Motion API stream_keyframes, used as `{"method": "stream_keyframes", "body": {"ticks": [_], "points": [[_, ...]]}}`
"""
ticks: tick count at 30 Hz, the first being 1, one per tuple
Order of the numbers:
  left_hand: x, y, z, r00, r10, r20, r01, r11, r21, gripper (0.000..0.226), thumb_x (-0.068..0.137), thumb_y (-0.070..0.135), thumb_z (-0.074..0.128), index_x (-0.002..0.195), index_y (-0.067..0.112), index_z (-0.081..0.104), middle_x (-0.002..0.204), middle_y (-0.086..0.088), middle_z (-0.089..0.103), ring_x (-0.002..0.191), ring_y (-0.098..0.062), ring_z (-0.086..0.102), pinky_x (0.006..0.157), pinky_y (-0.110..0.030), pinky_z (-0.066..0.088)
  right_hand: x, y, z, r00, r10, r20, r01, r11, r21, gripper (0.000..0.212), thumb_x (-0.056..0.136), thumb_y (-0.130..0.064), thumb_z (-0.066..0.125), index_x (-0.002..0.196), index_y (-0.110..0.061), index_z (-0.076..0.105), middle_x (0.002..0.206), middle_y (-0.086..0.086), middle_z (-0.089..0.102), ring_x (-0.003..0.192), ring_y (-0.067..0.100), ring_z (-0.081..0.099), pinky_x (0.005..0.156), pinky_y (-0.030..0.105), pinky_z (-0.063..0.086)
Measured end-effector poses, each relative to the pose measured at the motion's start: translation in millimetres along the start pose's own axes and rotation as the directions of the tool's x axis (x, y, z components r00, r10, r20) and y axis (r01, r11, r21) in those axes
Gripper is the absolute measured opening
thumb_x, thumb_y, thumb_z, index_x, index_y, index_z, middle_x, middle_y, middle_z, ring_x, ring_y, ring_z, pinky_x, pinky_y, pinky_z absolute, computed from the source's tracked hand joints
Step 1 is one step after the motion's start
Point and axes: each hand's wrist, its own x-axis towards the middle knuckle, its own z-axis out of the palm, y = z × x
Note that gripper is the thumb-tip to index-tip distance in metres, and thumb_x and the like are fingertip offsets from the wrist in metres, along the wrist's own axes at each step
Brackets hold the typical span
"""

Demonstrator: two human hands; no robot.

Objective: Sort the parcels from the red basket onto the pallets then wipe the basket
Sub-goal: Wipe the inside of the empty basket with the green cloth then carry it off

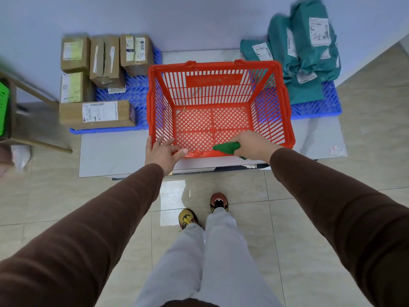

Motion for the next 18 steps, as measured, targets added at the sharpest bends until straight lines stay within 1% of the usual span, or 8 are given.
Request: {"method": "stream_keyframes", "body": {"ticks": [2,4,7,9,11,13,16,18], "points": [[0,0,0,1.000,-0.002,0.002,0.002,1.000,0.002,0.065,0.095,0.071,0.026,0.134,0.032,0.062,0.158,0.004,0.040,0.153,-0.025,0.016,0.122,-0.049,-0.013,1,2,2,0.999,-0.013,-0.037,0.013,1.000,-0.008,0.033,0.091,-0.007,0.058,0.120,-0.017,0.070,0.101,0.005,0.073,0.083,0.022,0.064,0.073,0.039,0.055],[-1,1,0,1.000,-0.003,0.010,0.003,1.000,0.004,0.065,0.096,0.071,0.025,0.133,0.033,0.062,0.158,0.004,0.041,0.153,-0.025,0.016,0.122,-0.049,-0.013,3,6,4,0.994,-0.028,-0.104,0.028,1.000,-0.010,0.042,0.092,-0.004,0.055,0.130,-0.018,0.065,0.107,0.007,0.071,0.090,0.025,0.065,0.076,0.037,0.053],[-1,1,0,1.000,-0.005,0.005,0.005,1.000,0.004,0.065,0.096,0.071,0.025,0.133,0.033,0.062,0.157,0.004,0.042,0.153,-0.025,0.017,0.121,-0.049,-0.014,11,10,2,0.990,-0.038,-0.139,0.030,0.998,-0.059,0.045,0.091,-0.001,0.052,0.130,-0.019,0.065,0.107,0.009,0.073,0.095,0.029,0.067,0.083,0.041,0.055],[0,0,0,1.000,0.002,0.006,-0.002,1.000,0.008,0.065,0.095,0.071,0.024,0.131,0.033,0.063,0.156,0.004,0.044,0.152,-0.025,0.019,0.122,-0.050,-0.013,17,12,-2,0.978,0.003,-0.209,-0.017,0.998,-0.061,0.041,0.093,-0.002,0.052,0.127,-0.020,0.066,0.103,0.008,0.073,0.094,0.030,0.068,0.085,0.044,0.056],[0,0,0,1.000,0.003,0.008,-0.003,1.000,0.006,0.065,0.095,0.071,0.024,0.131,0.033,0.064,0.156,0.004,0.044,0.152,-0.025,0.020,0.122,-0.050,-0.013,21,15,-10,0.929,0.082,-0.361,-0.065,0.996,0.061,0.027,0.096,-0.014,0.056,0.120,-0.020,0.068,0.095,0.004,0.072,0.089,0.027,0.067,0.081,0.042,0.056],[0,0,-1,1.000,0.002,0.007,-0.002,1.000,0.007,0.065,0.096,0.070,0.024,0.131,0.033,0.063,0.156,0.003,0.044,0.152,-0.025,0.020,0.122,-0.050,-0.013,23,18,-17,0.873,0.143,-0.467,-0.041,0.974,0.221,0.015,0.097,-0.024,0.059,0.106,-0.018,0.069,0.088,0.002,0.069,0.084,0.024,0.065,0.075,0.038,0.052],[-2,1,-1,1.000,0.009,0.004,-0.009,1.000,0.013,0.064,0.096,0.070,0.024,0.132,0.032,0.063,0.156,0.003,0.044,0.152,-0.025,0.020,0.121,-0.050,-0.014,27,25,-22,0.858,0.210,-0.468,-0.030,0.931,0.363,0.005,0.097,-0.021,0.060,0.095,-0.017,0.063,0.086,0.000,0.065,0.085,0.023,0.062,0.072,0.035,0.047],[-4,2,-1,1.000,0.009,-0.005,-0.009,1.000,0.024,0.064,0.096,0.070,0.024,0.132,0.032,0.063,0.155,0.004,0.045,0.152,-0.024,0.022,0.121,-0.049,-0.014,28,29,-23,0.859,0.262,-0.440,-0.029,0.883,0.468,0.005,0.097,-0.021,0.060,0.093,-0.019,0.060,0.087,0.001,0.065,0.087,0.024,0.064,0.076,0.038,0.052]]}}
